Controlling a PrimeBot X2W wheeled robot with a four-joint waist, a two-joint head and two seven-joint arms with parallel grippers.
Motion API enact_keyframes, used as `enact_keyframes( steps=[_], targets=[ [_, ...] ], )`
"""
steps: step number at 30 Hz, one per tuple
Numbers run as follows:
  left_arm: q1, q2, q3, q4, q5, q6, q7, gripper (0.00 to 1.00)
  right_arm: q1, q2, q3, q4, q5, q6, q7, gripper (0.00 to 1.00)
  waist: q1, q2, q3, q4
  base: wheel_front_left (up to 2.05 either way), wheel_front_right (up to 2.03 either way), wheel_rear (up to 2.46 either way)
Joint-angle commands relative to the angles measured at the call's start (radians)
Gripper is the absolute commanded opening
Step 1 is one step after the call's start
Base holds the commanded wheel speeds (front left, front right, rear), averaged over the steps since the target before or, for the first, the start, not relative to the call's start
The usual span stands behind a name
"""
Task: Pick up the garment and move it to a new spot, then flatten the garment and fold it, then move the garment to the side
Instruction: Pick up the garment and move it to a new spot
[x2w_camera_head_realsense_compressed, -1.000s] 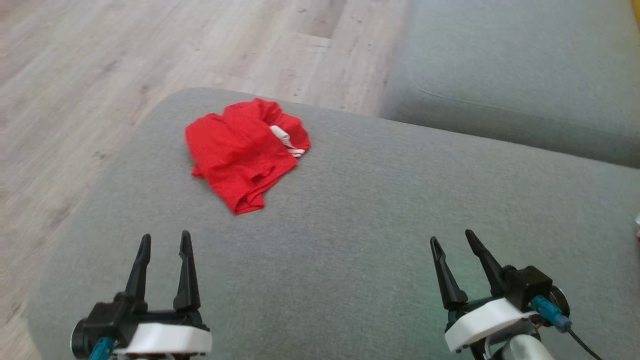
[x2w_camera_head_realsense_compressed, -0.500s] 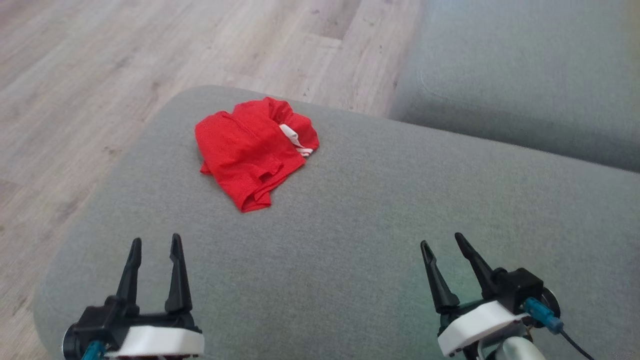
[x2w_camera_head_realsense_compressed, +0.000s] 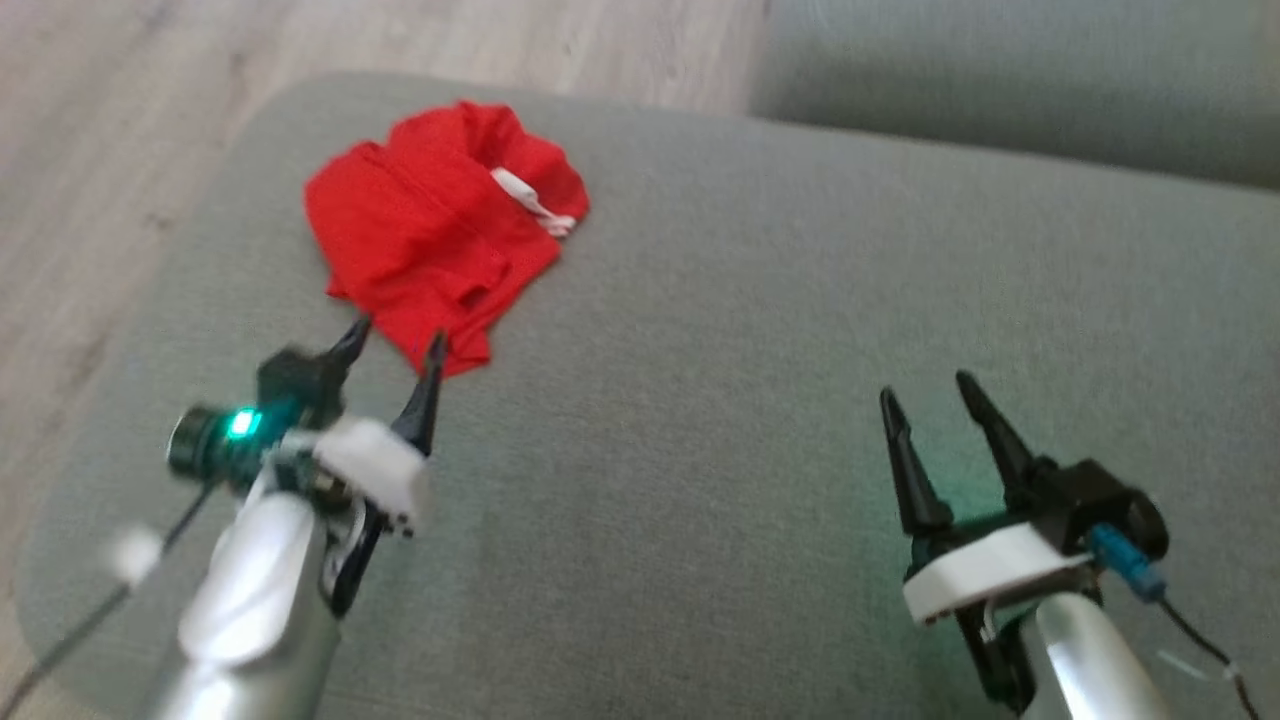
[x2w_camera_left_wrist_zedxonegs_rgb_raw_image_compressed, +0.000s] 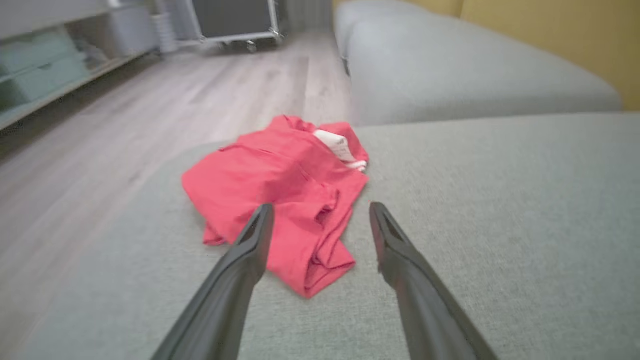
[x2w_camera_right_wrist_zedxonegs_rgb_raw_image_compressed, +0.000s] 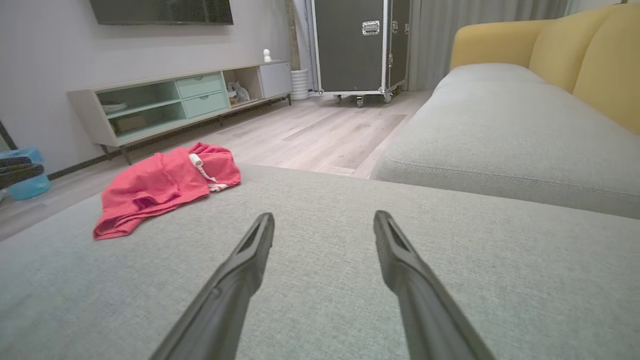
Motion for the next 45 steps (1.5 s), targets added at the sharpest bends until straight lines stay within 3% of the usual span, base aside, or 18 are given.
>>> enact_keyframes(
  steps=[1,8,17,31,32,33,37,45],
  targets=[
    [-0.065,0.04,0.001,-0.006,-0.018,-0.004,0.026,1.0,-0.043,-0.003,0.015,-0.037,-0.008,0.003,-0.011,1.0,-0.0002,0.0,0.051,-0.033,0.0,0.0,0.0],
    [-0.249,0.13,-0.187,0.132,-0.173,-0.005,0.163,1.0,-0.085,-0.003,0.01,-0.057,-0.023,0.003,-0.011,1.0,-0.0002,0.0,0.144,-0.089,0.0,0.0,0.0],
    [-0.382,0.2,-0.297,0.281,-0.287,-0.005,0.147,1.0,-0.125,-0.003,0.015,-0.071,-0.028,0.003,-0.011,1.0,-0.0002,0.0,0.214,-0.158,0.0,0.0,0.0],
    [-0.459,0.182,-0.397,0.467,-0.399,-0.005,0.167,1.0,-0.136,-0.003,-0.007,-0.089,-0.048,0.003,-0.011,1.0,-0.0002,0.0,0.245,-0.195,0.0,0.0,0.0],
    [-0.459,0.178,-0.408,0.478,-0.417,-0.005,0.164,0.23,-0.136,-0.003,-0.01,-0.087,-0.053,0.003,-0.011,1.0,-0.0002,0.0,0.24,-0.196,0.0,0.0,0.0],
    [-0.459,0.177,-0.416,0.48,-0.423,-0.005,0.157,0.0,-0.136,-0.003,-0.011,-0.086,-0.055,0.003,-0.011,1.0,-0.0002,0.0,0.237,-0.196,0.0,0.0,0.0],
    [-0.459,0.184,-0.441,0.485,-0.42,-0.005,0.1,0.0,-0.133,-0.003,-0.011,-0.079,-0.058,0.003,-0.011,1.0,-0.0002,0.0,0.219,-0.199,0.0,0.0,0.0],
    [-0.47,0.15,-0.453,0.447,-0.429,-0.005,-0.152,0.0,-0.117,-0.003,-0.007,-0.061,-0.046,0.003,-0.011,1.0,-0.0002,0.0,0.148,-0.207,0.0,0.0,0.0]
  ],
)
